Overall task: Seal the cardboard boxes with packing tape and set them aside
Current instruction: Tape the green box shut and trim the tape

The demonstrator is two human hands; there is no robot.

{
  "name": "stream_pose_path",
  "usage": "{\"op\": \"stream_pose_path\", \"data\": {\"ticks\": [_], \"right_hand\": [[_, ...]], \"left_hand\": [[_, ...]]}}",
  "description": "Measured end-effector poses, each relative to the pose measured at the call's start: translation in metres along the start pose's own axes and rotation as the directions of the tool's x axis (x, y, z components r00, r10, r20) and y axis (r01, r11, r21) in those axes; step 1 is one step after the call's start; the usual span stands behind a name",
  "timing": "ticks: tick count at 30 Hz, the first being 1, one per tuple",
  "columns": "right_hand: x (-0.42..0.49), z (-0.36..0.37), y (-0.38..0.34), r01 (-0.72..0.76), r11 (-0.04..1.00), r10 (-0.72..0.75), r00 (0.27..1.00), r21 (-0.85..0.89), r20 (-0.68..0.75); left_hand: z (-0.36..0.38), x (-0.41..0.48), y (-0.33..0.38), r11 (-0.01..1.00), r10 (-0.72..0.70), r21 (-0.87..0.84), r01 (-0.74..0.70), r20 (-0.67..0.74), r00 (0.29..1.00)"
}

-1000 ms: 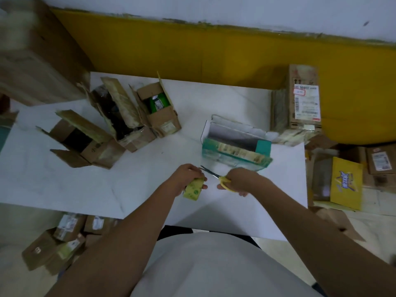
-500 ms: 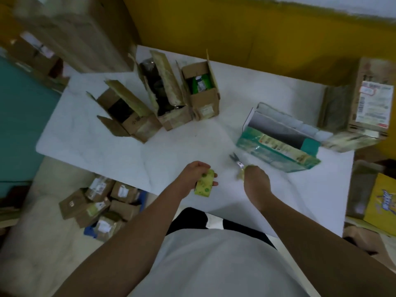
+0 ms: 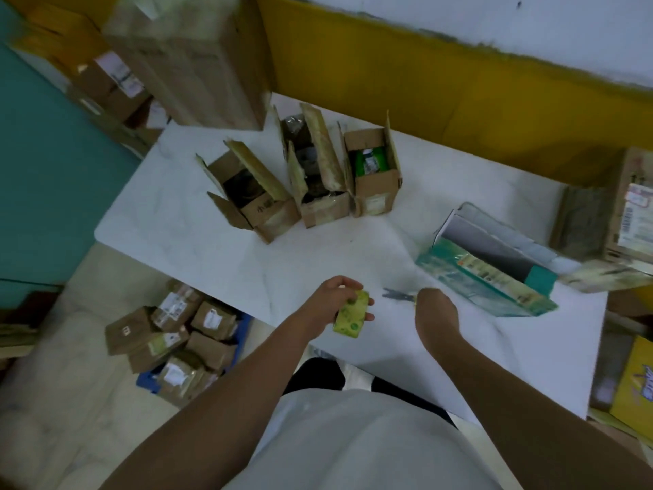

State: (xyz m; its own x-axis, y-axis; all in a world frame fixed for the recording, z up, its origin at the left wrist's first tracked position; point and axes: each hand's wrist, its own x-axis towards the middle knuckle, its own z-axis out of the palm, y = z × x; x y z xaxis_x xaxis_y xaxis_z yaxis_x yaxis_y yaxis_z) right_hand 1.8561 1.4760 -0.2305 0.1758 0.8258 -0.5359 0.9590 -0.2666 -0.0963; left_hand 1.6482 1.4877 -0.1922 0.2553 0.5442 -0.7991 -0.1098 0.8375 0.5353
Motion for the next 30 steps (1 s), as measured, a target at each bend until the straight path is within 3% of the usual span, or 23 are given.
{"op": "stream_pose_path", "data": {"ticks": [2,4,7,8,10,15,18,25,27,30], "right_hand": [[0.002,-0.003,-0.008,0.002,0.999,0.000,1.000,0.046,-0.026],[0.005,-0.006,-0.024,0.111,0.982,-0.093,0.988,0.153,-0.121],[0.000,-0.018,-0.059,0.289,0.815,-0.273,0.956,0.502,-0.107],[-0.004,-0.021,-0.071,0.309,0.785,-0.321,0.944,0.537,-0.074],[-0.009,-0.019,-0.088,0.354,0.802,-0.374,0.926,0.481,-0.058],[-0.019,-0.011,-0.122,0.299,0.844,-0.283,0.954,0.446,-0.104],[-0.027,-0.003,-0.144,0.294,0.874,-0.312,0.950,0.388,-0.017],[-0.040,0.018,-0.189,0.519,0.852,-0.522,0.851,0.059,0.057],[-0.039,0.020,-0.198,0.566,0.822,-0.570,0.816,0.064,0.094],[-0.037,0.017,-0.203,0.559,0.789,-0.605,0.780,0.255,0.161]], "left_hand": [[-0.004,-0.001,0.002,1.000,0.008,0.001,-0.008,0.008,1.000],[-0.008,-0.002,0.003,1.000,0.010,0.012,-0.010,0.006,1.000],[-0.013,-0.003,0.004,0.999,0.016,0.030,-0.016,0.002,1.000],[-0.015,-0.004,0.005,0.999,0.020,0.038,-0.019,-0.007,1.000],[-0.020,-0.008,0.007,0.998,0.023,0.053,-0.022,-0.027,0.999],[-0.044,-0.021,0.004,0.994,0.026,0.108,-0.021,-0.051,0.998],[-0.064,-0.030,-0.002,0.995,0.024,0.095,-0.016,-0.091,0.996],[-0.109,-0.046,-0.017,0.992,0.068,0.114,-0.049,-0.170,0.983],[-0.118,-0.052,-0.021,0.994,0.077,0.084,-0.064,-0.174,0.982],[-0.130,-0.062,-0.024,0.997,0.070,-0.011,-0.072,-0.123,0.990]]}}
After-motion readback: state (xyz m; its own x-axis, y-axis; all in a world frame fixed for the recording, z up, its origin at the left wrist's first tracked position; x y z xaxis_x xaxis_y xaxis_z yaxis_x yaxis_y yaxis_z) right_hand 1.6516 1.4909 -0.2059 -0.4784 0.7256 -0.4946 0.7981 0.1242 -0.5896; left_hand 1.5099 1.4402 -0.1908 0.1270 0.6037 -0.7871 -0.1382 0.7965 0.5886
